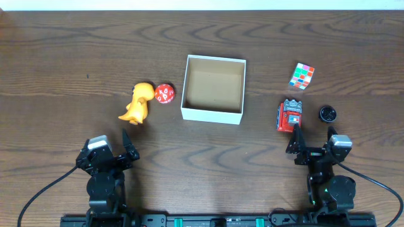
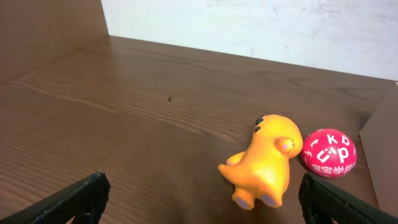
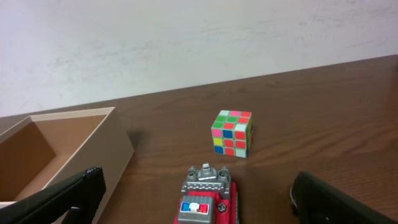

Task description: Pack container

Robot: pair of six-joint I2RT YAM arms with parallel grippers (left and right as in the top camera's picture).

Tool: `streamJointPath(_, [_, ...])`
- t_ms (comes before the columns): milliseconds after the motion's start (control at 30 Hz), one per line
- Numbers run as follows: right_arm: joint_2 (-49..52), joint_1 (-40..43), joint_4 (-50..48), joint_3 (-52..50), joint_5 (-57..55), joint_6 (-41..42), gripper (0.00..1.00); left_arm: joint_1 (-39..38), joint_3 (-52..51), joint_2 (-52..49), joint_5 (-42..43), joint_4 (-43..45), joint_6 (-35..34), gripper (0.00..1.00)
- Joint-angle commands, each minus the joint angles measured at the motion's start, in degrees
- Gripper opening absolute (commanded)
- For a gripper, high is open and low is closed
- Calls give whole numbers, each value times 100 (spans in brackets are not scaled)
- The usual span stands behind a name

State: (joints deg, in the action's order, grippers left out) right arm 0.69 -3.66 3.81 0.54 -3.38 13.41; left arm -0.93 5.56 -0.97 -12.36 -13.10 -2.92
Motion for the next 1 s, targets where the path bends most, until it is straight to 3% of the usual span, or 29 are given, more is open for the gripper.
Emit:
streamJointPath(0, [-31, 70, 9, -22, 22, -17, 99, -17, -90, -13, -7, -166, 55, 98])
streamJointPath(700, [-31, 70, 2, -22, -90, -103, 99, -17, -90, -13, -7, -166, 55, 98])
streamJointPath(967, [59, 70, -509, 168, -170, -326, 99, -17, -90, -13, -7, -166, 55, 98])
